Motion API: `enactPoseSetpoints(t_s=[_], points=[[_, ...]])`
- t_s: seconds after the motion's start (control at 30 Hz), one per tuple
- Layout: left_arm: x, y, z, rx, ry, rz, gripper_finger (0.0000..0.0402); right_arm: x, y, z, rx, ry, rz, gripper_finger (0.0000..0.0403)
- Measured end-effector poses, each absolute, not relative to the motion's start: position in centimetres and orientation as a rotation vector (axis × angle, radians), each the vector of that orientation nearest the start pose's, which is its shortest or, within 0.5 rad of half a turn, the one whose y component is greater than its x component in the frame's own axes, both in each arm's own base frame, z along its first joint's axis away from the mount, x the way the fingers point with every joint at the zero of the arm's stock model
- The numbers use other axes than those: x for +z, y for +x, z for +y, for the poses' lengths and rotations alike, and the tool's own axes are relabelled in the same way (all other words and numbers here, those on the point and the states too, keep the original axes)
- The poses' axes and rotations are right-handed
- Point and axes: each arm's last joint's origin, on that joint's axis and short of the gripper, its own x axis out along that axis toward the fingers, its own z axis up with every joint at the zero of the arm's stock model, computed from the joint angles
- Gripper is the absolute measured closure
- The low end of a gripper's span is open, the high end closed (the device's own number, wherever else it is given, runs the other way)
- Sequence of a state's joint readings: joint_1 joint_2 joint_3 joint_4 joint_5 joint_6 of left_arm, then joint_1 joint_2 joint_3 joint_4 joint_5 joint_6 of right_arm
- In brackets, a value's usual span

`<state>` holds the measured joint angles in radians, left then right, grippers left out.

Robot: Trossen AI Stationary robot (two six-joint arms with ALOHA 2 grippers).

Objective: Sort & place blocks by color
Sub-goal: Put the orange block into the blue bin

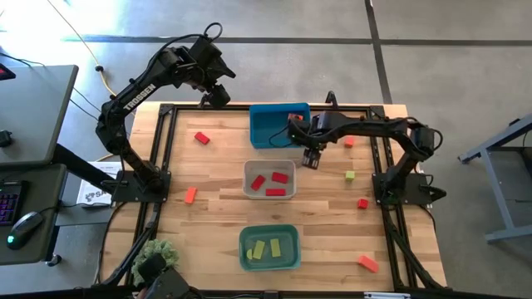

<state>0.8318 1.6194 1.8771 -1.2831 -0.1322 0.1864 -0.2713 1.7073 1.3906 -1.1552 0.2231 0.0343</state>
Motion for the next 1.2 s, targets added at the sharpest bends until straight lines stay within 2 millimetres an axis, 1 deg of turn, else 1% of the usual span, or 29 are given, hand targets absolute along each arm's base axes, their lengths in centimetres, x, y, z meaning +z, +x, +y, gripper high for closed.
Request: enactPoseSetpoints(t_s=[0.03,0.1,0.23,0.3,0.43,0.6,0.77,0.9,1.07,1.2], points=[[40.5,20.2,22.8,0.775,-0.206,1.071,0.0197,24.9,30.1,-9.4,-0.451,0.063,1.484,0.0206],[40.5,20.2,22.8,0.775,-0.206,1.071,0.0197,24.2,28.9,-9.9,-0.484,0.073,1.497,0.0206],[40.5,20.2,22.8,0.776,-0.207,1.070,0.0197,22.5,26.1,-10.6,-0.589,0.123,1.487,0.0206],[40.5,20.2,22.8,0.777,-0.208,1.070,0.0197,21.9,24.8,-10.9,-0.637,0.162,1.458,0.0206],[40.5,20.2,22.8,0.776,-0.209,1.069,0.0197,21.5,22.5,-12.0,-0.747,0.267,1.379,0.0206],[40.5,20.2,22.8,0.776,-0.209,1.069,0.0197,21.6,20.2,-13.8,-0.938,0.448,1.270,0.0206],[40.5,20.3,22.8,0.785,-0.237,1.056,0.0197,21.4,18.5,-15.8,-1.129,0.613,1.207,0.0206],[40.5,20.3,22.7,0.796,-0.254,1.048,0.0197,21.3,17.4,-17.1,-1.184,0.719,1.174,0.0206],[40.5,20.3,22.7,0.800,-0.261,1.045,0.0197,21.2,16.4,-17.9,-1.296,0.880,1.099,0.0206],[40.5,20.3,22.8,0.811,-0.279,1.037,0.0197,21.2,16.3,-18.0,-1.381,0.975,1.024,0.0206]])
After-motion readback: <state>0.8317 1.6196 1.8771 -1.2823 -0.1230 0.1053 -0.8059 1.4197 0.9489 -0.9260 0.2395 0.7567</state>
